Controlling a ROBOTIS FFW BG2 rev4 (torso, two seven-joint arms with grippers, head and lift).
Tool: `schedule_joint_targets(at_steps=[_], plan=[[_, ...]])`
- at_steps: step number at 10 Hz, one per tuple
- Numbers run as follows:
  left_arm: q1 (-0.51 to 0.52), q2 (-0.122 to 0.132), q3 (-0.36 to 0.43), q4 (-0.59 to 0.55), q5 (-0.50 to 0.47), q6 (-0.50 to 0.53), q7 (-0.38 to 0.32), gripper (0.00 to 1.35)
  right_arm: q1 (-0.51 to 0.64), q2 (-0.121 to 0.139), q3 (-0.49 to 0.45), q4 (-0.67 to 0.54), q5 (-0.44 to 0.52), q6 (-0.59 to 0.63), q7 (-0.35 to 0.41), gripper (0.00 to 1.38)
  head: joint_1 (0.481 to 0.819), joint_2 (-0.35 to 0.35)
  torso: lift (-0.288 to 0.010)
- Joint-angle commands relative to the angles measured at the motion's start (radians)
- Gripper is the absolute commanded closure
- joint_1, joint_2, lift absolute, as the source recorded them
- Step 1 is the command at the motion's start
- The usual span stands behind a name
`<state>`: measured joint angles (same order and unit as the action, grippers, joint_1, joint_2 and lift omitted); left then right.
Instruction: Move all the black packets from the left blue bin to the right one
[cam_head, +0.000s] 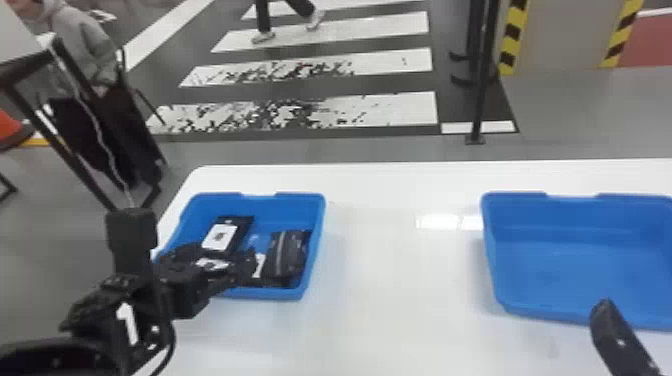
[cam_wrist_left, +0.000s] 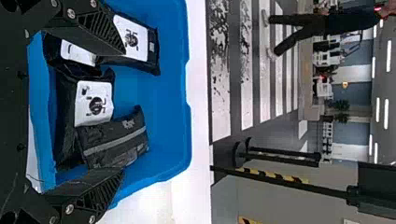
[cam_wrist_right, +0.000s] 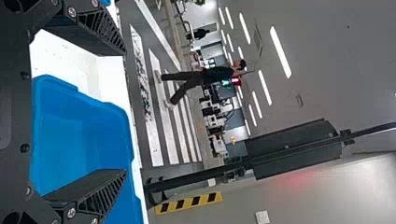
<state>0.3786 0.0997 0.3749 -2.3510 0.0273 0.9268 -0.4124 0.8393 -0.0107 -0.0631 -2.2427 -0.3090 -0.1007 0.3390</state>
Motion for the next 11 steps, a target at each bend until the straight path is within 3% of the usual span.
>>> schedule_joint_targets(at_steps=[1,3,6,9,11], plan=[[-0.077,0.025,-0.026,0.072,0.001,0.072,0.001,0.16,0.0,0.0,0.001,-0.002,0.0,0.0,0.0,0.13,0.695,0.232,-0.154],[-0.15,0.043,-0.04,0.146,0.011,0.114,0.0,0.16,0.0,0.0,0.003,-0.002,0.002,0.0,0.0,0.13,0.695,0.225,-0.154],[-0.288,0.104,-0.148,0.354,0.084,0.175,-0.037,0.16,0.0,0.0,0.003,0.001,0.0,0.0,0.0,0.13,0.695,0.199,-0.154],[-0.344,0.104,-0.173,0.428,0.056,0.21,-0.043,0.18,-0.002,0.0,0.005,0.001,0.0,0.0,0.0,0.13,0.695,0.142,-0.154],[-0.374,0.104,-0.181,0.484,0.036,0.219,-0.043,0.38,-0.002,0.002,0.005,0.003,-0.002,0.0,0.0,0.13,0.695,0.147,-0.154]])
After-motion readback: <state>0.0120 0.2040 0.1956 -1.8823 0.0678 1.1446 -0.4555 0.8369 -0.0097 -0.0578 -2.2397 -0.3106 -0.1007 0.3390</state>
